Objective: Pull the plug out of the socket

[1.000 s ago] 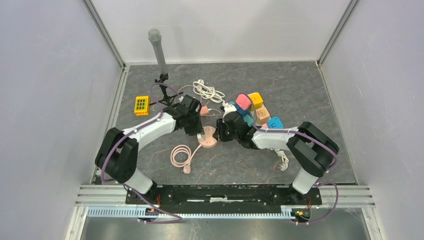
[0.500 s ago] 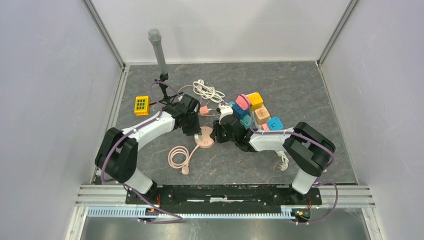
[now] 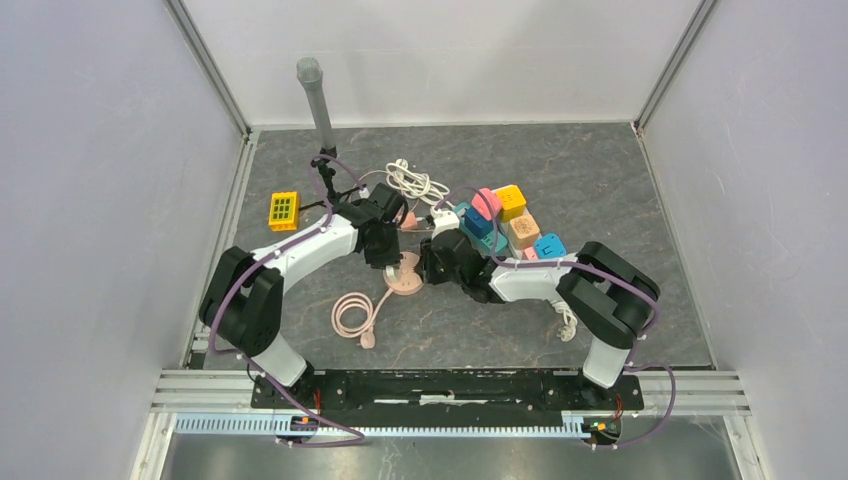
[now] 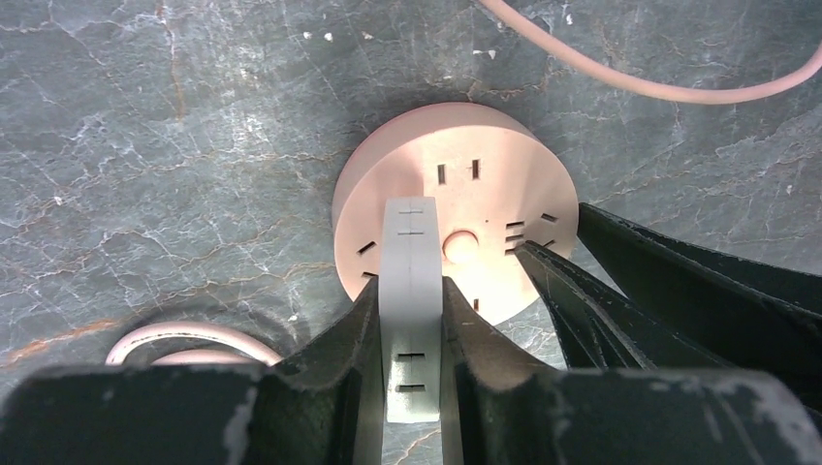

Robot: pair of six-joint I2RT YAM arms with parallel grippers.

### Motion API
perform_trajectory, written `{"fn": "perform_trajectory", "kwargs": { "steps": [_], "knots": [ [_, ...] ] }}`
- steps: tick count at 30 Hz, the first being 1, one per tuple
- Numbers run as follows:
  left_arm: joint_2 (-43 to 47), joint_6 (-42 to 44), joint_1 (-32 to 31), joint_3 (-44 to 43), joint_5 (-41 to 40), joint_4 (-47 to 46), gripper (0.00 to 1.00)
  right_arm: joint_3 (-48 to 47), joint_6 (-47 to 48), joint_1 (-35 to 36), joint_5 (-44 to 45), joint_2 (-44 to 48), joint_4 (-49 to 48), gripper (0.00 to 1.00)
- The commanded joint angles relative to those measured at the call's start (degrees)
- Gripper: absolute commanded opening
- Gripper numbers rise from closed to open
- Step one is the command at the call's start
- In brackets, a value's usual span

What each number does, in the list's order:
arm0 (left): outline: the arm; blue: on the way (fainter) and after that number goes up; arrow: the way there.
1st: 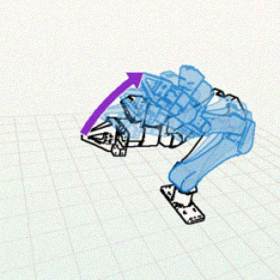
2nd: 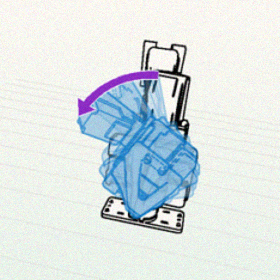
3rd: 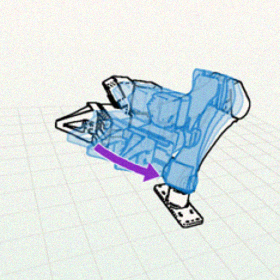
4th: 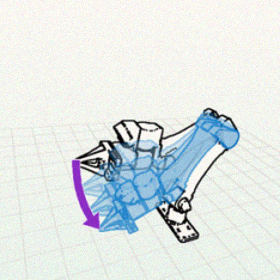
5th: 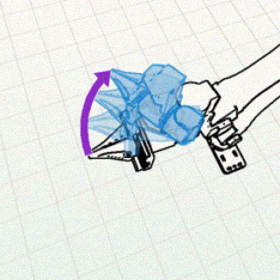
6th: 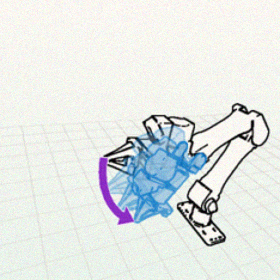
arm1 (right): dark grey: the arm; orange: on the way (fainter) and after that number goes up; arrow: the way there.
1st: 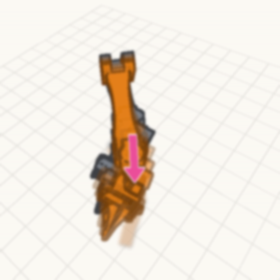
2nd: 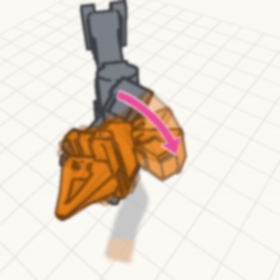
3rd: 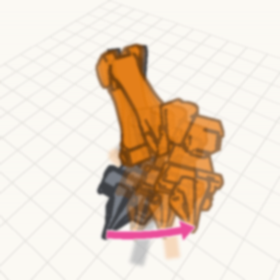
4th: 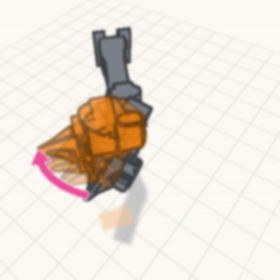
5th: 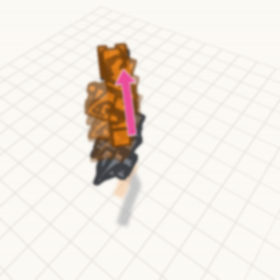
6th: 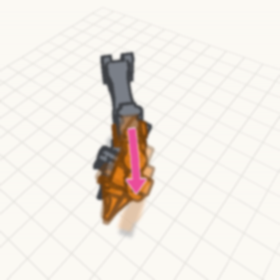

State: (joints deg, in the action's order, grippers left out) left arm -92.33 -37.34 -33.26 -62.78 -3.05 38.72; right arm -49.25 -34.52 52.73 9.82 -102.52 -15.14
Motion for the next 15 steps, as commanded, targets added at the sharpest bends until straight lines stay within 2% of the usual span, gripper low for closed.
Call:
{"fn": "perform_trajectory", "kwargs": {
  "steps": [1, 7, 11, 15],
  "knots": [
    [3.23, 3.60, 0.79, -2.01, 4.98, 0.88, 0.02, 5.61, 1.60, 1.47, -1.29, -7.24, 16.50, 0.29],
    [3.16, 5.45, 1.25, -2.89, 7.87, 1.78, 0.02, 4.12, 1.44, 1.79, -2.39, -8.15, 16.62, 0.29],
    [0.18, 1.82, -1.52, -4.14, 4.48, 0.52, 0.02, -0.20, 1.75, 3.77, -1.55, -10.42, 19.03, 0.30],
    [0.41, -0.49, -1.37, -3.18, 3.28, -0.72, 0.02, 0.12, 1.91, 3.78, 0.10, -10.85, 19.99, 0.30]
  ]
}}
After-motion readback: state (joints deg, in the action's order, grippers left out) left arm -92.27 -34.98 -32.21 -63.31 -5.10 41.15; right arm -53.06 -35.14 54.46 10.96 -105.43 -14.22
